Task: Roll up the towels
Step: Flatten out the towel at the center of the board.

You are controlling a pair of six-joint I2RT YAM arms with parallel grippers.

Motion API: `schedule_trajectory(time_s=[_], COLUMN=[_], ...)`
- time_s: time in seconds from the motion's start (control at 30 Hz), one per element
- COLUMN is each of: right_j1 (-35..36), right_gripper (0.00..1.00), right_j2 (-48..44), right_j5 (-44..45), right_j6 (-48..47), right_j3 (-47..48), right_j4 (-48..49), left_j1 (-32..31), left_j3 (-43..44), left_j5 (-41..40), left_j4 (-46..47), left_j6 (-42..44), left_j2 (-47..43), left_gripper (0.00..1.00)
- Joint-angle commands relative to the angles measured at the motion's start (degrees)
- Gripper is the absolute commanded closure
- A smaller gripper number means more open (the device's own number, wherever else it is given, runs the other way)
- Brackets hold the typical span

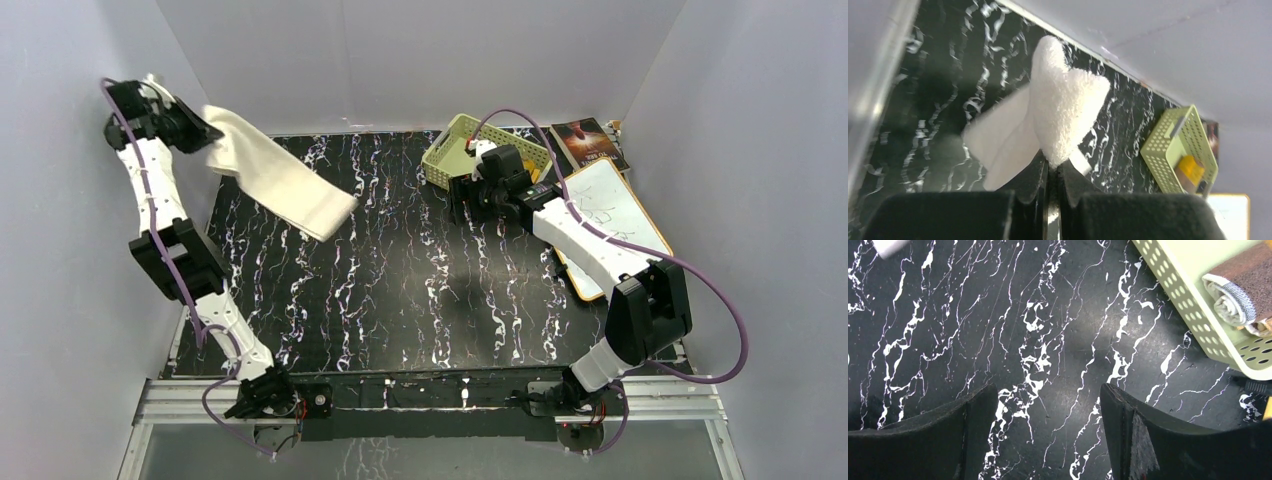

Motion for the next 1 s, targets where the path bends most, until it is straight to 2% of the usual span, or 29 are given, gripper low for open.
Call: schedule_trajectory(time_s=[0.0, 0.13, 0.23, 0.33, 0.4, 0.53, 0.67, 0.83, 0.97], right_j1=[0.14, 0.15, 0.15, 0.11, 0.15, 0.1, -0.08, -1.54, -2.31], right_gripper=[0.27, 0.27, 0.27, 0.26, 0.26, 0.22, 0.18, 0.16, 0.11], right_j2=[-1.56, -2.27, -3.17, -3.47, -4.0, -7.24, -11.81, -17.35, -21.88], right_j5=[-1.86, -2.98, -3.39, -3.86, -3.73, -2.06, 2.44, 5.81, 9.61], right_j6=[-1.15, -1.92, -2.42, -2.44, -2.5, -2.05, -1.5, -1.03, 0.65], right_j3=[3.36, 3.39, 2.21, 1.57, 1.18, -1.18, -5.14, -9.78, -14.25], right_j4=[0.47, -0.79, -0.76, -0.7, -0.88, -0.12, -0.37, -0.77, 2.09], left_j1=[-0.01, -2.28, -12.72, -26.08, -33.92, -45.75, -53.18, -59.25, -62.91], left_j3=[10.8, 12.28, 13.88, 12.27, 6.44, -9.75, -15.97, -14.56, -11.3], left_j5=[-7.62, -10.14, -18.41, -21.02, -22.0, -21.42, -20.42, -19.8, -15.6], left_j4=[-13.16, -15.84, -19.62, -21.82, -21.7, -13.46, -9.55, -7.55, -2.9], left_j6=[3.53, 6.08, 10.67, 9.63, 7.41, 2.37, 0.19, -2.03, -4.2], left_j2=[-4.18, -6.65, -8.03, -7.03, -5.57, -3.62, 1.62, 5.09, 5.99], left_gripper=[1.0, 1.0, 1.0, 1.0, 1.0, 1.0, 1.0, 1.0, 0.97])
